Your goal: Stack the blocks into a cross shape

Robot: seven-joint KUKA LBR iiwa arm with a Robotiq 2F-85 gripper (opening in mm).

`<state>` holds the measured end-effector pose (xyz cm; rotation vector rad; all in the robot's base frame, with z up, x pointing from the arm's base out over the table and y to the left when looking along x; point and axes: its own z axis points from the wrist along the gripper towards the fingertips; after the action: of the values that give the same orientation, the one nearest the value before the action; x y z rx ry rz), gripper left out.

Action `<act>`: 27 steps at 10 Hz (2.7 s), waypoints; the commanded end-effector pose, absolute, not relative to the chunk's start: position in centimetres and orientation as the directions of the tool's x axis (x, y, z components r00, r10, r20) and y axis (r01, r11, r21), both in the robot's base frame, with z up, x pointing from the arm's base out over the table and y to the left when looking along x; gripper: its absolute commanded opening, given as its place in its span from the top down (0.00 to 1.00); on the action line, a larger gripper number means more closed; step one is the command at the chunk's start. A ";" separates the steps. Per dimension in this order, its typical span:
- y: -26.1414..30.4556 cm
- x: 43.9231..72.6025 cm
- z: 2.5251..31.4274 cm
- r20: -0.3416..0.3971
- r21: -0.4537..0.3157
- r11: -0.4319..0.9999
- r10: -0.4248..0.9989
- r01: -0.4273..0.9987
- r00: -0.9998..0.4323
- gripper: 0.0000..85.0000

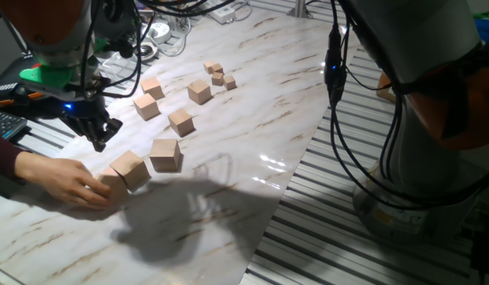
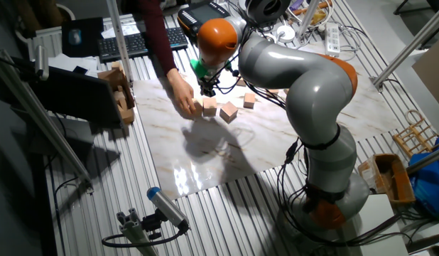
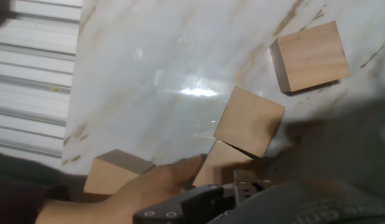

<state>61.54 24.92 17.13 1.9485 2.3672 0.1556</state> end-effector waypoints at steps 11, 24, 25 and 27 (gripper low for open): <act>25.2 60.6 17.4 0.000 0.125 0.194 0.981 0.973 -0.196 1.00; 24.8 60.6 17.2 0.011 0.115 0.188 0.982 0.976 -0.190 1.00; 24.9 60.6 17.2 0.012 0.116 0.184 0.982 0.976 -0.187 1.00; 25.1 60.6 17.2 0.009 0.124 0.189 0.981 0.974 -0.191 1.00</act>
<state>60.61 25.09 17.20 1.9487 2.3652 0.1560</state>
